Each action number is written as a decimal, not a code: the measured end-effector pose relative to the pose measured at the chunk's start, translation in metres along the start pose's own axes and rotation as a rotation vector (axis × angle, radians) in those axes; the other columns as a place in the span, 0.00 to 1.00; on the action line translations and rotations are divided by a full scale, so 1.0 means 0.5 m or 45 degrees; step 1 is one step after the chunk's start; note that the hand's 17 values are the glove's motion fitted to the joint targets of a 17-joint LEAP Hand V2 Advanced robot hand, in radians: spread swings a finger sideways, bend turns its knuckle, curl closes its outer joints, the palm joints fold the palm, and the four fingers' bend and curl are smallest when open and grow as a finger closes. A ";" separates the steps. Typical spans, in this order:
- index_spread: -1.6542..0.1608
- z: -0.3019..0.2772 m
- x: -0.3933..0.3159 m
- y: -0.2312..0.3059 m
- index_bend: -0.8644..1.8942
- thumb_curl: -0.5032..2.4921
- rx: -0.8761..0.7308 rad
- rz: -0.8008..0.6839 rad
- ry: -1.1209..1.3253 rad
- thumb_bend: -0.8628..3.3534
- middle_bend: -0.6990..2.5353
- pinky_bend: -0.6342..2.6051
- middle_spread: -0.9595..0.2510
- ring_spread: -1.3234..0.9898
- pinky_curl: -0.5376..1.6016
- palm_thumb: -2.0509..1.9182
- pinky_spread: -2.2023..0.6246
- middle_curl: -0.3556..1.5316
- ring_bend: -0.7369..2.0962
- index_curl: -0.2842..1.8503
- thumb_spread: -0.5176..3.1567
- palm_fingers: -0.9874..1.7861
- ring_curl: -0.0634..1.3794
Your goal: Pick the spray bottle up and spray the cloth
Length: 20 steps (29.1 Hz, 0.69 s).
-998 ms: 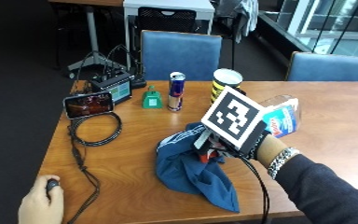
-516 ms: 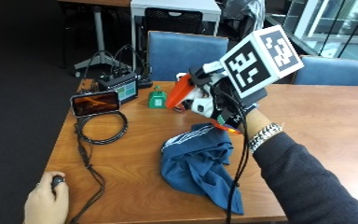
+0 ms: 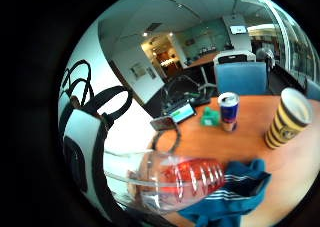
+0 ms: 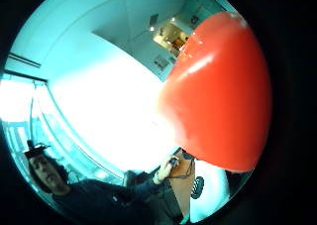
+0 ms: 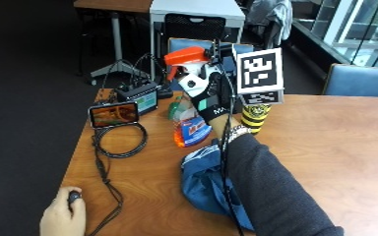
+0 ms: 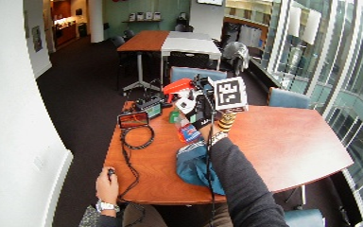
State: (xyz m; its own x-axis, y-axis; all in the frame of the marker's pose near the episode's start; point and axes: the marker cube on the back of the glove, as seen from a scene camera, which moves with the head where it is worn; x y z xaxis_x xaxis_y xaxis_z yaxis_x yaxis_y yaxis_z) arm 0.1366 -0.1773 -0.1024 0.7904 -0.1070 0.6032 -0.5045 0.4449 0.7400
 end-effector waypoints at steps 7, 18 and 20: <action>0.74 0.023 0.078 0.037 0.38 0.41 0.083 0.238 -0.090 0.20 0.38 0.35 0.60 0.47 0.45 0.75 0.65 0.45 0.47 0.37 0.25 0.84 0.36; 0.74 0.046 0.098 0.049 0.38 0.41 0.097 0.263 -0.023 0.20 0.38 0.36 0.60 0.47 0.45 0.75 0.65 0.45 0.47 0.36 0.26 0.84 0.36; 0.74 0.044 0.099 0.049 0.38 0.41 0.110 0.266 -0.024 0.20 0.38 0.36 0.60 0.47 0.45 0.75 0.66 0.45 0.47 0.36 0.26 0.84 0.36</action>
State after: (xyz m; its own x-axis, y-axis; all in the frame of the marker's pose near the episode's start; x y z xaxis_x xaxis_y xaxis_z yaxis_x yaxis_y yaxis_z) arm 0.1558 -0.1913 -0.0476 0.6594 -0.0377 0.7509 -0.6850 0.3814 0.6207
